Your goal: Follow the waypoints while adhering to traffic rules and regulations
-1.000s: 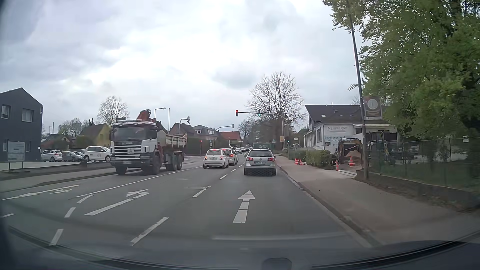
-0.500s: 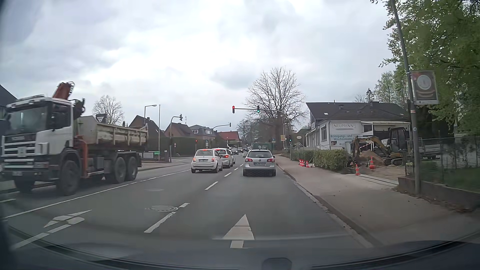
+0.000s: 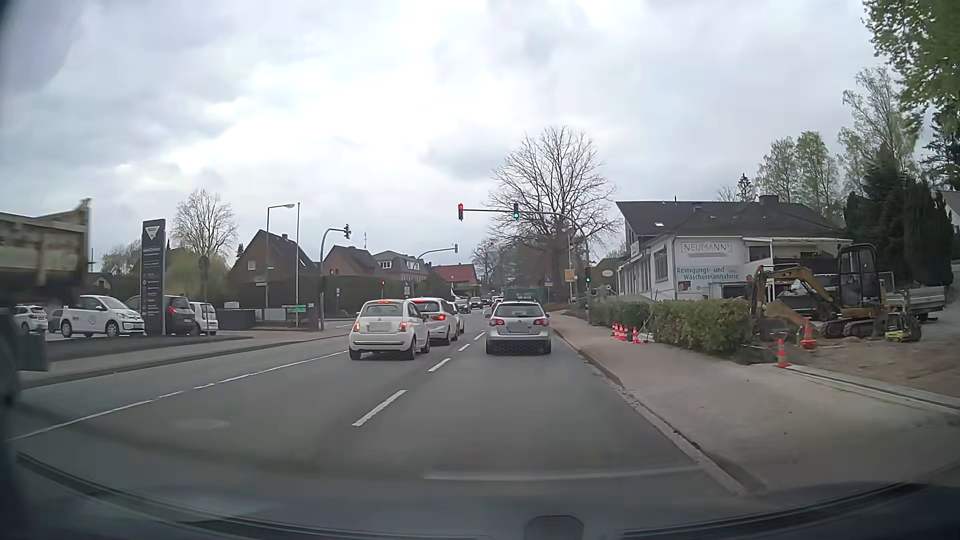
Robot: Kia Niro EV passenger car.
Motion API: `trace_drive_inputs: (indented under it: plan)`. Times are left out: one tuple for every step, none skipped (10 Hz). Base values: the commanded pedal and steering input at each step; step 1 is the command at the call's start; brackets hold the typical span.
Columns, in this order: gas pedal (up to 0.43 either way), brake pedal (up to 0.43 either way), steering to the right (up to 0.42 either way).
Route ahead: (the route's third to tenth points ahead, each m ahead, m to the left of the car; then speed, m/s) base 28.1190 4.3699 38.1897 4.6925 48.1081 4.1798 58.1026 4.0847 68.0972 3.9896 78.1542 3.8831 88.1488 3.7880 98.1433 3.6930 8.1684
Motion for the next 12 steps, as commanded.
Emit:
trace_drive_inputs:
  plan:
    - [0.150,0.000,0.001]
    - [0.150,0.000,0.001]
    - [0.150,0.000,0.001]
    - [0.150,0.000,0.002]
    - [0.150,0.000,0.002]
    - [0.150,0.000,0.002]
    - [0.150,0.000,0.002]
    - [0.150,0.000,0.002]
    - [0.150,0.000,0.003]
    - [0.150,0.000,0.003]
    - [0.150,0.000,0.003]
    - [0.150,0.000,0.004]
